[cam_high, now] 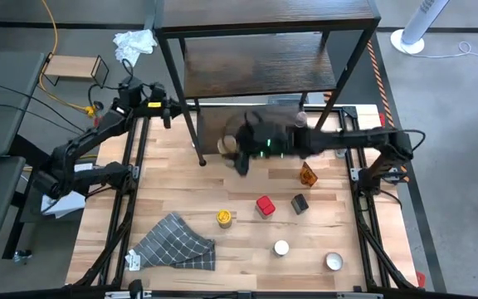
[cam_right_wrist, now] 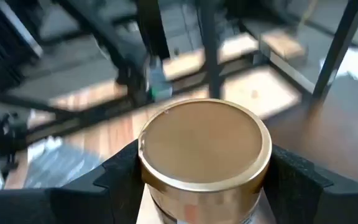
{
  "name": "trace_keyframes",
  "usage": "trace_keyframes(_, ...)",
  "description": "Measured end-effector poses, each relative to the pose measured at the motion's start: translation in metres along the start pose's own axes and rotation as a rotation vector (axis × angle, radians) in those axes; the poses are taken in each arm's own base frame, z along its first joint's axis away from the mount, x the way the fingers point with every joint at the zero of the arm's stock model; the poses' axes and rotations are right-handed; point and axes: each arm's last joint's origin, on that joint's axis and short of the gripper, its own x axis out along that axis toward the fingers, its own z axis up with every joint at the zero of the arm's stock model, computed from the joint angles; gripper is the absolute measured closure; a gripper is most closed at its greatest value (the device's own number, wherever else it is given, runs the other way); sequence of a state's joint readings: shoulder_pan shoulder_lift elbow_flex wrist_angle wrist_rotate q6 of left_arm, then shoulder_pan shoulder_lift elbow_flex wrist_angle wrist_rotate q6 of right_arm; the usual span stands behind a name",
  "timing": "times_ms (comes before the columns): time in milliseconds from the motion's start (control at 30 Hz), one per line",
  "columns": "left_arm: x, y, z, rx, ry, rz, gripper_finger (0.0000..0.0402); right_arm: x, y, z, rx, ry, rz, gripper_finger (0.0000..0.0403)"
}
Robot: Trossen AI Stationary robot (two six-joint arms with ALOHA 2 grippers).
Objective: Shelf spices
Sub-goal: Remove the gold seasoning bottle from the shelf
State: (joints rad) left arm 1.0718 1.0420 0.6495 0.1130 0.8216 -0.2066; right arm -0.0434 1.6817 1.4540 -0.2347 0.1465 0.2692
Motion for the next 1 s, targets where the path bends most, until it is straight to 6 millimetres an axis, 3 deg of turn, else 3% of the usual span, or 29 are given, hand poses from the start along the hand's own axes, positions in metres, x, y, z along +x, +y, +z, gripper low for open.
trace_keyframes(100,-0.009,-0.014,0.005,0.013,-0.025,-0.027,0.0401,0.005,0.031,-0.026,0.046,0.028,-0.055,0.015)
trace_keyframes(233,-0.019,-0.031,0.009,0.019,-0.053,-0.051,0.0401,0.019,0.053,-0.064,0.149,0.016,-0.076,0.015)
trace_keyframes(367,-0.024,-0.048,0.01,0.009,-0.073,-0.055,0.0402,0.035,0.048,-0.1,0.223,-0.005,-0.114,0.015)
trace_keyframes(600,-0.024,-0.071,0.002,-0.021,-0.056,-0.018,0.0402,0.041,0.036,-0.146,0.251,0.007,-0.078,0.015)
trace_keyframes(867,-0.019,-0.09,-0.003,-0.068,-0.071,0.029,0.0402,0.038,0.034,-0.168,0.201,0.04,0.002,0.015)
trace_keyframes(933,-0.018,-0.093,-0.004,-0.072,-0.075,0.038,0.0401,0.038,0.036,-0.167,0.147,0.027,0.024,0.0123)
trace_keyframes(1000,-0.017,-0.096,-0.004,-0.078,-0.077,0.046,0.0402,0.037,0.038,-0.166,0.106,0.022,0.045,0.0068)
